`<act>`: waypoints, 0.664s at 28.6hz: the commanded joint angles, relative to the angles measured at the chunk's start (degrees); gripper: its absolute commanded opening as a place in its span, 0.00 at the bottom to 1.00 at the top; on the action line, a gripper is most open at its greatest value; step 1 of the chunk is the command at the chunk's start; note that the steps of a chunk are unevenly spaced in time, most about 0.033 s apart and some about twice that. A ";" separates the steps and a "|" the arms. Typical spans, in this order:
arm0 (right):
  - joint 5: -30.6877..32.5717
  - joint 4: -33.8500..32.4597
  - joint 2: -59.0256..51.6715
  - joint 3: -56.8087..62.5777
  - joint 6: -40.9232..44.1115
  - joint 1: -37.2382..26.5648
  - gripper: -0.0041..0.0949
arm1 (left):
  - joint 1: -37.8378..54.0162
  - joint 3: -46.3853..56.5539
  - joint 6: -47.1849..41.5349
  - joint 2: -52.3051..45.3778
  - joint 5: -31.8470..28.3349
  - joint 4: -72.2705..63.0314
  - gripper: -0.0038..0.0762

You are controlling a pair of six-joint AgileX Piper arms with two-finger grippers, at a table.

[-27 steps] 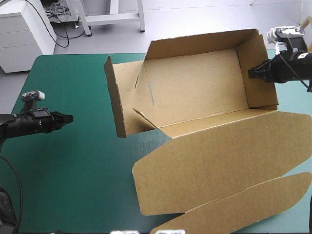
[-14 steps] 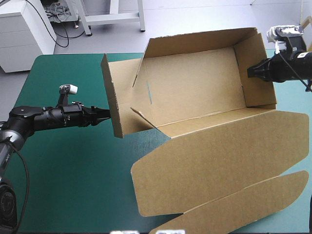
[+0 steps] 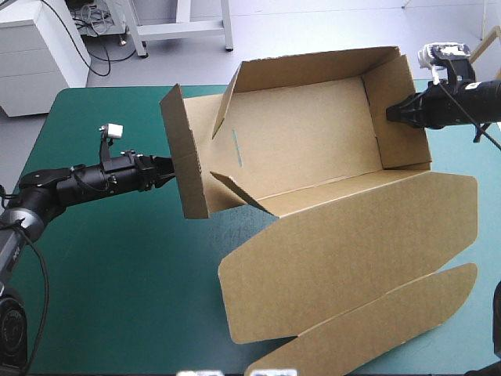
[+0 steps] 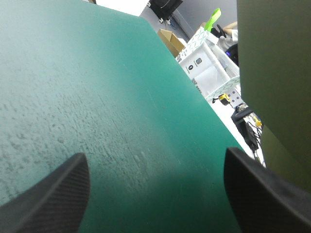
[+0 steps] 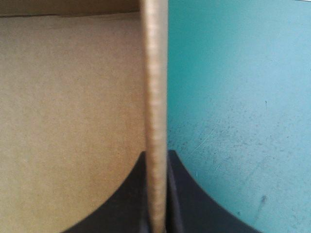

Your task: Fold the box

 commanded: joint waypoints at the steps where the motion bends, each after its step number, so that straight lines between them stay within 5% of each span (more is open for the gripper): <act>1: -2.57 3.25 -0.06 -1.69 0.72 0.29 0.02 | -2.13 -1.57 -0.10 -2.56 6.99 -6.70 0.73; 13: -13.33 -9.90 0.72 -1.69 8.17 8.29 0.03 | -6.80 -11.50 -3.11 -6.13 6.99 -6.18 0.73; 19: -18.79 -10.50 0.72 -1.69 9.77 11.76 0.03 | -7.65 -13.63 -4.16 -6.51 6.99 -5.89 0.73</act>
